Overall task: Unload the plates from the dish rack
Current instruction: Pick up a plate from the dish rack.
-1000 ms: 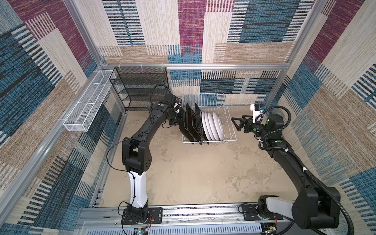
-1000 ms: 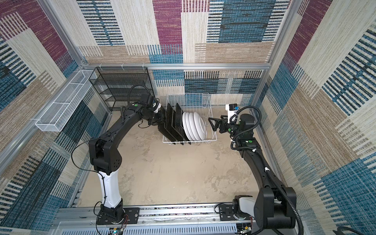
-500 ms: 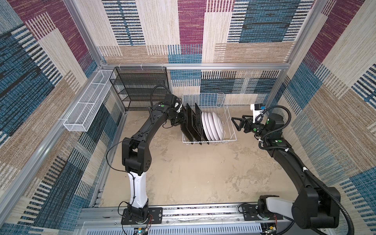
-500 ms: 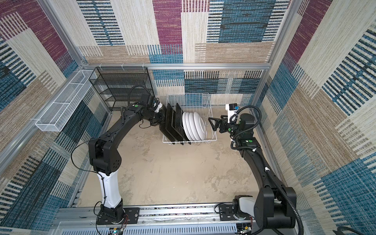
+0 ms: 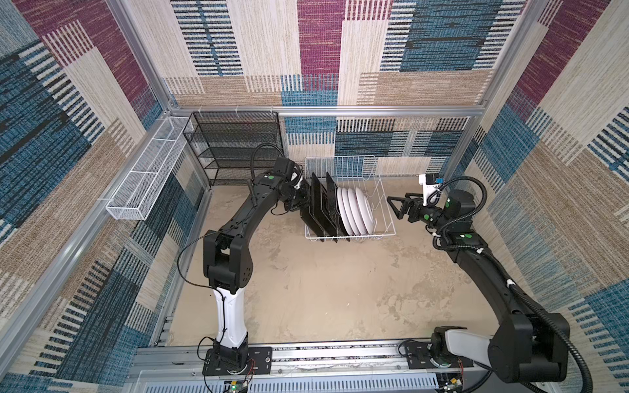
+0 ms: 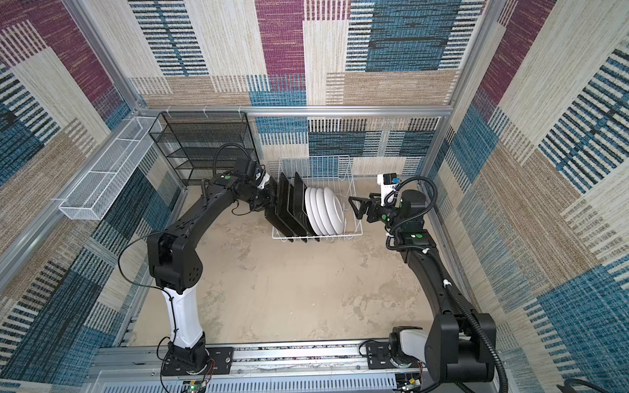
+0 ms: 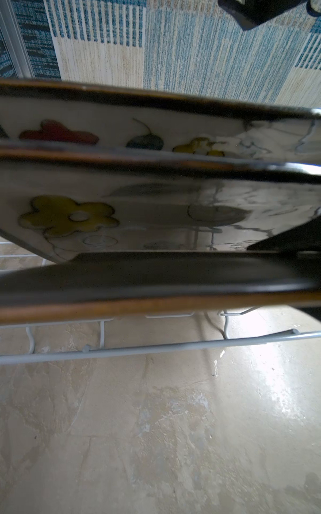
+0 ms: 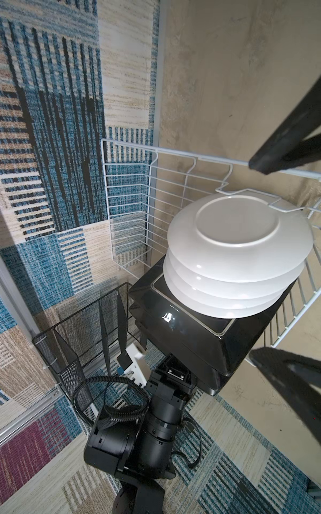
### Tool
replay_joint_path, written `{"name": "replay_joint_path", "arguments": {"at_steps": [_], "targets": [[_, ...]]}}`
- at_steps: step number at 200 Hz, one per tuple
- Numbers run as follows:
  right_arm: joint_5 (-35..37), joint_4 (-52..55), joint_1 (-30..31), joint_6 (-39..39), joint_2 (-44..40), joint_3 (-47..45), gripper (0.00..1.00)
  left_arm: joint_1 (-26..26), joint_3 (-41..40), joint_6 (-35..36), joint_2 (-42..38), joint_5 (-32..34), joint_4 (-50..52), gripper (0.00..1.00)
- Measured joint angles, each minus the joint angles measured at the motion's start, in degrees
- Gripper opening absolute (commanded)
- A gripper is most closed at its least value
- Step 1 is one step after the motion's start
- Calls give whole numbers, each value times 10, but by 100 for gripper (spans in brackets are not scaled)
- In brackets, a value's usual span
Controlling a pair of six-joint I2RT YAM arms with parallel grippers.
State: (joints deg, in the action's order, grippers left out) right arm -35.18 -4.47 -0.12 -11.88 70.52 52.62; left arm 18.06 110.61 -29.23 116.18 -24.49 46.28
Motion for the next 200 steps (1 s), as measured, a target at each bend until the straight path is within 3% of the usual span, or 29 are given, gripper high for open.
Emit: {"name": "replay_joint_path", "arguments": {"at_steps": [200], "targets": [[7, 13, 0, -3, -5, 23, 100, -14, 21, 10, -80, -5, 65, 0]]}}
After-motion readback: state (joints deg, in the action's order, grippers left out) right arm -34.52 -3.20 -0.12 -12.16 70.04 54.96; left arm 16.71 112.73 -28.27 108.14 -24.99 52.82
